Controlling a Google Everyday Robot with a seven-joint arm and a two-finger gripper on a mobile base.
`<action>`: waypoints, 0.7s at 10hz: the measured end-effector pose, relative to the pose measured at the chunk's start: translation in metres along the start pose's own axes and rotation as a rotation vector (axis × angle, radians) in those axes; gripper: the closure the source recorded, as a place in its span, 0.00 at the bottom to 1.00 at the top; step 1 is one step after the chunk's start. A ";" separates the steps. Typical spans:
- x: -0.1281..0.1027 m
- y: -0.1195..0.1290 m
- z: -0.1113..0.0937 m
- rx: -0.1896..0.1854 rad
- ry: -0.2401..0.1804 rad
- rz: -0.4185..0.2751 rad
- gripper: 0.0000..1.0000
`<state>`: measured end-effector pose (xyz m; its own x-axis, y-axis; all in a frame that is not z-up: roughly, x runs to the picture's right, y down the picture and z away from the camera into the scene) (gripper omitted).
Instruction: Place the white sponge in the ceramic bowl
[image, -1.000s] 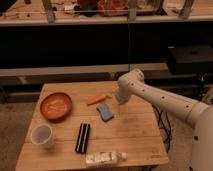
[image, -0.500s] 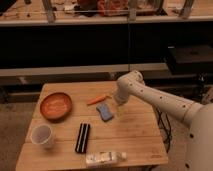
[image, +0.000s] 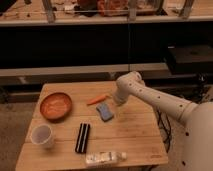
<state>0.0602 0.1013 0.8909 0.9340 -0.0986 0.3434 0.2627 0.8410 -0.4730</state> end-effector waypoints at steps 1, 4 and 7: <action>-0.002 -0.001 0.003 -0.006 -0.002 -0.001 0.20; -0.003 0.000 0.008 -0.020 -0.011 0.005 0.20; -0.005 0.000 0.012 -0.036 -0.016 0.004 0.20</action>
<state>0.0526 0.1086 0.8991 0.9310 -0.0866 0.3545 0.2681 0.8216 -0.5032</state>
